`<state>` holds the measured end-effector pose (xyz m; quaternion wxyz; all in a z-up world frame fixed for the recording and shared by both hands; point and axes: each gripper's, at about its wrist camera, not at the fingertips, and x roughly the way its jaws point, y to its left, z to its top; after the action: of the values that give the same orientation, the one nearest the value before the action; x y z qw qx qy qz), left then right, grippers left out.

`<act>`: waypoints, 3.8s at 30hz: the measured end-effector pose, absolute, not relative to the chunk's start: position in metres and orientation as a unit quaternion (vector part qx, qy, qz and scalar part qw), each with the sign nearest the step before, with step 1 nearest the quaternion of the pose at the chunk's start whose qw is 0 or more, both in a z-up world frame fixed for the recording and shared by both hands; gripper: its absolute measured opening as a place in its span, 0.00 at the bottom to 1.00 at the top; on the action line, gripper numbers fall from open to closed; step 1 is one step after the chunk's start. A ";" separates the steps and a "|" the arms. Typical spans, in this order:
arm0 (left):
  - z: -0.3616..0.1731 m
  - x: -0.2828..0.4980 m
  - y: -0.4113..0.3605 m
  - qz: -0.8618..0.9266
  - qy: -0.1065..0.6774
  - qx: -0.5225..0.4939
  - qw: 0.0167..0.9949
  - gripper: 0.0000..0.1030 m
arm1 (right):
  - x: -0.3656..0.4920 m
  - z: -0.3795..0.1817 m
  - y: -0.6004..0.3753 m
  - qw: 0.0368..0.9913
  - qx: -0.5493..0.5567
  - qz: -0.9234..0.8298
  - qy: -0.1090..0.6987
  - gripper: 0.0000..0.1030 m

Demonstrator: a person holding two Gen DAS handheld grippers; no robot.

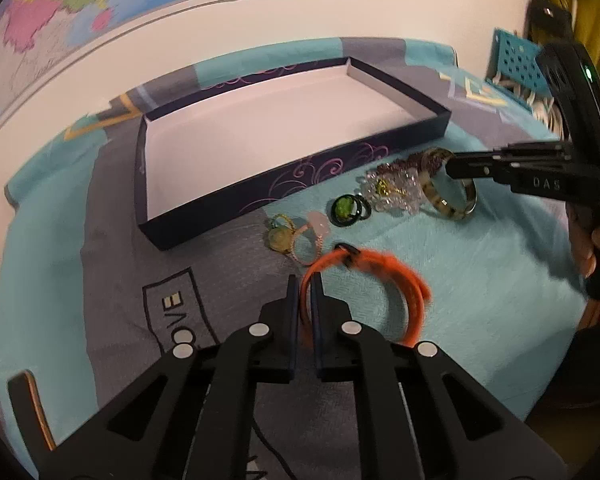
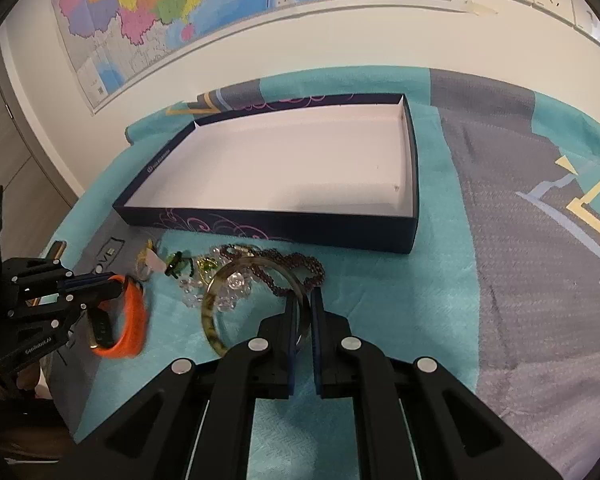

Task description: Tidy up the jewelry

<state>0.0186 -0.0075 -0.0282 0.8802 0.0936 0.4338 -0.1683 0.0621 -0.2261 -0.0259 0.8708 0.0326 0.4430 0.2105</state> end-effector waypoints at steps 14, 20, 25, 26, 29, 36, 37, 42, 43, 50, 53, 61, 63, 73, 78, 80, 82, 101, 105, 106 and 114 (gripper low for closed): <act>0.012 0.048 0.025 -0.178 0.403 -0.032 0.897 0.07 | 0.081 0.009 -0.232 0.883 0.036 0.222 0.412 0.05; 0.025 0.086 0.029 -0.163 0.392 -0.055 0.904 0.07 | 0.116 0.018 -0.227 0.886 0.032 0.221 0.406 0.05; 0.026 0.125 0.034 -0.140 0.395 -0.078 0.905 0.07 | 0.154 0.020 -0.220 0.887 0.031 0.213 0.408 0.05; 0.025 0.130 0.035 -0.137 0.394 -0.079 0.905 0.07 | 0.160 0.019 -0.218 0.887 0.030 0.211 0.409 0.05; 0.024 0.149 0.036 -0.130 0.396 -0.089 0.904 0.07 | 0.181 0.017 -0.212 0.886 0.025 0.207 0.413 0.05; 0.011 0.192 0.036 -0.111 0.416 -0.108 0.896 0.07 | 0.220 0.005 -0.198 0.880 0.018 0.196 0.432 0.05; 0.008 0.199 0.035 -0.108 0.420 -0.111 0.894 0.07 | 0.225 0.003 -0.195 0.879 0.015 0.193 0.435 0.05; -0.006 0.221 0.032 -0.096 0.437 -0.118 0.887 0.08 | 0.246 -0.006 -0.189 0.873 0.013 0.182 0.452 0.05; -0.008 0.225 0.032 -0.093 0.440 -0.121 0.885 0.08 | 0.250 -0.008 -0.188 0.871 0.013 0.181 0.456 0.05; -0.014 0.242 0.030 -0.082 0.452 -0.125 0.880 0.07 | 0.265 -0.017 -0.180 0.862 0.013 0.169 0.477 0.06; -0.017 0.248 0.030 -0.073 0.460 -0.125 0.876 0.05 | 0.271 -0.019 -0.179 0.860 0.017 0.161 0.484 0.06; -0.022 0.254 0.029 -0.066 0.472 -0.125 0.871 0.11 | 0.275 -0.018 -0.178 0.868 0.017 0.139 0.477 0.12; -0.022 0.252 0.028 -0.065 0.469 -0.122 0.872 0.16 | 0.272 -0.015 -0.179 0.871 0.021 0.140 0.470 0.13; 0.018 0.199 0.029 -0.057 0.405 -0.076 0.909 0.49 | 0.191 0.021 -0.194 0.886 0.010 0.219 0.408 0.29; 0.033 0.146 0.026 -0.076 0.364 -0.028 0.928 0.56 | 0.136 0.027 -0.204 0.882 -0.015 0.259 0.392 0.29; 0.033 0.126 0.024 -0.089 0.357 -0.015 0.930 0.57 | 0.118 0.024 -0.205 0.877 -0.023 0.276 0.393 0.29; 0.032 0.108 0.023 -0.106 0.354 -0.005 0.929 0.58 | 0.100 0.021 -0.207 0.873 -0.029 0.284 0.395 0.29; -0.013 0.040 0.011 -0.142 0.385 0.020 0.912 0.64 | 0.069 -0.023 -0.200 0.867 -0.077 0.249 0.425 0.29; -0.018 0.042 0.008 -0.142 0.392 0.020 0.909 0.65 | 0.070 -0.028 -0.194 0.864 -0.084 0.250 0.428 0.20; -0.020 0.042 0.008 -0.142 0.395 0.019 0.908 0.65 | 0.069 -0.028 -0.193 0.866 -0.092 0.245 0.426 0.16; -0.025 0.041 0.006 -0.144 0.401 0.019 0.904 0.65 | 0.067 -0.016 -0.204 0.871 -0.056 0.251 0.418 0.11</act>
<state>0.0407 0.0058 -0.0245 0.9044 0.0187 0.4014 -0.1437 0.0674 -0.2044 -0.0162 0.8712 -0.0560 0.4180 0.2512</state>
